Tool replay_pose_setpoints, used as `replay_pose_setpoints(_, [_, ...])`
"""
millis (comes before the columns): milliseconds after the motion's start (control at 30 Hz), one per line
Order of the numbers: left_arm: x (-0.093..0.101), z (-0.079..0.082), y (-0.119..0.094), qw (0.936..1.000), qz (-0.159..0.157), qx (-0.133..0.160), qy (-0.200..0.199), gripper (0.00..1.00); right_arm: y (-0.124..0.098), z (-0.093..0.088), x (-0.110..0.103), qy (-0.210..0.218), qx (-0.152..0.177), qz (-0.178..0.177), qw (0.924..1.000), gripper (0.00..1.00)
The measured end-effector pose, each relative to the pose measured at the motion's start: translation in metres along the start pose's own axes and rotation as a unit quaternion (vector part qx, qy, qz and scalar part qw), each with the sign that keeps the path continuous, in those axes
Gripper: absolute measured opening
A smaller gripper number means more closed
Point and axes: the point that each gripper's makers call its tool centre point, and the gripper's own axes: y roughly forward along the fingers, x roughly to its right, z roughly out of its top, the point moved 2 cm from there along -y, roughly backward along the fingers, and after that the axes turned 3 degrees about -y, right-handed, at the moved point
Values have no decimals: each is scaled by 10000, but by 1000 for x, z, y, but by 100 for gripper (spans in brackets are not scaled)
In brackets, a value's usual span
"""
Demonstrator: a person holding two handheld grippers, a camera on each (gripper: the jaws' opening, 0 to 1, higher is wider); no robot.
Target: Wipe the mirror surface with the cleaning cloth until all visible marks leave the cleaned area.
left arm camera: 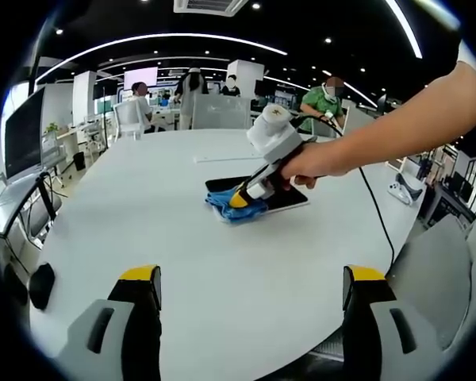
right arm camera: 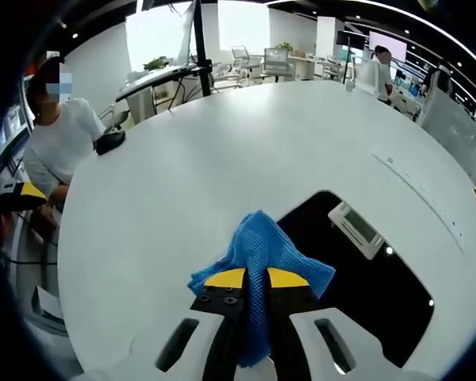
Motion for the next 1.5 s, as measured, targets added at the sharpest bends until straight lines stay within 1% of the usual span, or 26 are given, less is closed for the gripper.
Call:
replay_pose_setpoints(100, [0,1,0,10000,4,13,-2,96,0,-2,3,0,-12,0,10000,4])
replay_pose_setpoints(300, [0,0,1,10000,-13,17,-6,96,-7,-8,6,27,-22,-32,10000,4])
replay_pose_setpoints(567, [1,2,2,10000,-23,22,-1,96,-5,-9,10,78,-18,-48,10000,4])
replay_pose_setpoints(733, [0,3,1,10000,-25,23,10,96,-9,-11,9,82,-27,-54,9999,4])
replay_pose_setpoints(967, [-1,4,2,10000,-28,26,21,96,-14,-16,14,137,-32,-50,9999,4])
replay_pose_setpoints(1167, [-1,7,3,10000,-44,33,41,96,-13,-18,20,171,-44,-74,9998,4])
replay_pose_setpoints(1500, [1,9,4,9999,-71,28,96,96,-21,-25,23,216,-54,-108,9997,4])
